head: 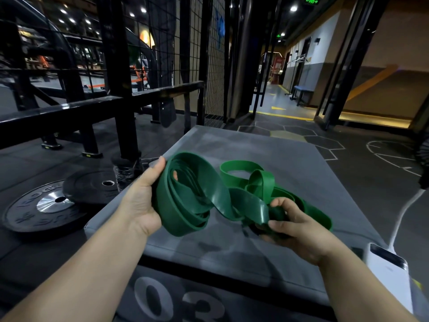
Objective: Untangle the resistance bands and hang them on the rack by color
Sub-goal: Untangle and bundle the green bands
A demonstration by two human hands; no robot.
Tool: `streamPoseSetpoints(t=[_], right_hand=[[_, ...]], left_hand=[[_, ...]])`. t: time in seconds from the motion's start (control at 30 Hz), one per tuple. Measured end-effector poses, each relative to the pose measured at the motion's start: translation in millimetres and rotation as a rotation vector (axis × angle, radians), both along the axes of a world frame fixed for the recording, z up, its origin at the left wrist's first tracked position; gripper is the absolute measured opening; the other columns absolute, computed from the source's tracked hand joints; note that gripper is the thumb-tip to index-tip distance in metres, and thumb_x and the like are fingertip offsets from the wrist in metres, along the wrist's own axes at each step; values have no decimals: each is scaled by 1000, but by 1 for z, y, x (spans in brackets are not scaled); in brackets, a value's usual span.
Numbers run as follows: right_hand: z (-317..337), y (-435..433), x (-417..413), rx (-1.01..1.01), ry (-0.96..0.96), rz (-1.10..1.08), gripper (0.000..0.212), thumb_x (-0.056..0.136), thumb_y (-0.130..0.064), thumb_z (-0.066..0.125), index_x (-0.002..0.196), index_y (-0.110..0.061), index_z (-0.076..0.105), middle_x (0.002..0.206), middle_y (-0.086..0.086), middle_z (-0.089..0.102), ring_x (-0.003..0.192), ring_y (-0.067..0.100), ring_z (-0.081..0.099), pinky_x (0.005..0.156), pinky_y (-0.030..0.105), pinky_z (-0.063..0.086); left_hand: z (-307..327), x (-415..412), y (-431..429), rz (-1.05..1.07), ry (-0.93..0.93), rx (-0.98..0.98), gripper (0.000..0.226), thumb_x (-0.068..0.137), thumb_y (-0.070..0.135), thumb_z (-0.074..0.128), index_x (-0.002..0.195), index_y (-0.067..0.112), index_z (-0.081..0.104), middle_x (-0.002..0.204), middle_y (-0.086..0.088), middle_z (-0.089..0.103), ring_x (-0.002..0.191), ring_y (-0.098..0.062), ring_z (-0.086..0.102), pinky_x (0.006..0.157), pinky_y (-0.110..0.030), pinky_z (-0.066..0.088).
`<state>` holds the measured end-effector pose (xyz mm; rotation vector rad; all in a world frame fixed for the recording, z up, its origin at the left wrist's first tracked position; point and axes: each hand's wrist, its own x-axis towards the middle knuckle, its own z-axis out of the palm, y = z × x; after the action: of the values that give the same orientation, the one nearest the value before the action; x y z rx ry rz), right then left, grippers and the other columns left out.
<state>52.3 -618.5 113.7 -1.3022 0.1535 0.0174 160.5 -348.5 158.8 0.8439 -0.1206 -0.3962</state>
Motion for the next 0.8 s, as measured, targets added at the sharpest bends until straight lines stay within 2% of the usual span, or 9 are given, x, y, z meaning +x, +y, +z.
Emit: streamPoseSetpoints(t=[0.1, 0.17, 0.27, 0.37, 0.43, 0.5, 0.57, 0.67, 0.8], right_hand=[[1, 3, 4, -37, 42, -186, 37, 88, 7, 57, 111, -20, 48, 108, 11, 61, 95, 31, 64, 72, 47, 60], [0, -2, 6, -124, 80, -300, 36, 89, 6, 60, 118, -13, 52, 107, 15, 63, 88, 30, 66, 74, 44, 60], [-3, -7, 7, -256, 92, -351, 30, 81, 10, 68, 108, -3, 62, 99, 20, 69, 78, 29, 69, 67, 36, 60], [-4, -7, 9, -692, 12, -464, 29, 75, 3, 77, 86, -17, 61, 87, 7, 68, 73, 22, 62, 68, 29, 53], [-3, -1, 9, -996, -125, -508, 39, 72, 2, 78, 75, -26, 51, 78, -5, 58, 68, 14, 52, 63, 18, 41], [-2, 6, 8, -1214, -250, -472, 51, 68, 6, 76, 73, -35, 45, 84, -8, 53, 73, 16, 48, 65, 22, 35], [-1, 14, 6, -1352, -349, -406, 53, 64, 8, 73, 77, -37, 49, 95, -8, 52, 82, 18, 53, 70, 29, 41], [1, 26, 4, -1460, -491, -319, 54, 58, 2, 79, 92, -34, 58, 100, -11, 55, 88, 17, 57, 72, 28, 47], [9, 44, 0, -1356, -510, -268, 63, 60, -2, 78, 104, -37, 52, 100, -22, 61, 94, -3, 52, 79, -1, 33]], left_hand=[[1, -1, -1, 2, 6, 2, 26, 79, 41, 63, 79, 17, 74, 80, -3, 74, 72, -21, 72, 70, -39, 58], [1, -1, -1, 8, 10, 16, 25, 79, 40, 63, 82, 17, 73, 81, -3, 73, 73, -20, 72, 70, -39, 61], [1, -2, -3, -5, -2, 34, 24, 76, 38, 66, 79, 15, 74, 79, -3, 71, 70, -19, 70, 65, -36, 61], [1, -4, -6, -38, 22, 35, 24, 76, 35, 66, 66, 15, 75, 67, -1, 69, 57, -13, 67, 57, -27, 58], [-1, -6, -10, -62, 36, 80, 22, 72, 35, 68, 70, 15, 76, 68, -2, 69, 59, -14, 66, 60, -28, 59], [-4, -8, -14, -87, 61, 105, 24, 69, 34, 71, 80, 12, 74, 71, -4, 69, 61, -16, 66, 60, -31, 58], [-5, -11, -21, -108, 81, 122, 24, 67, 31, 73, 81, 11, 72, 70, -6, 68, 59, -17, 65, 60, -31, 57], [-5, -21, -32, -118, 54, 251, 21, 59, 31, 76, 68, 12, 74, 67, -8, 68, 55, -19, 63, 67, -34, 54], [-6, -33, -44, -177, 5, 355, 29, 58, 32, 75, 79, 13, 69, 67, -7, 68, 56, -20, 62, 68, -34, 51]])
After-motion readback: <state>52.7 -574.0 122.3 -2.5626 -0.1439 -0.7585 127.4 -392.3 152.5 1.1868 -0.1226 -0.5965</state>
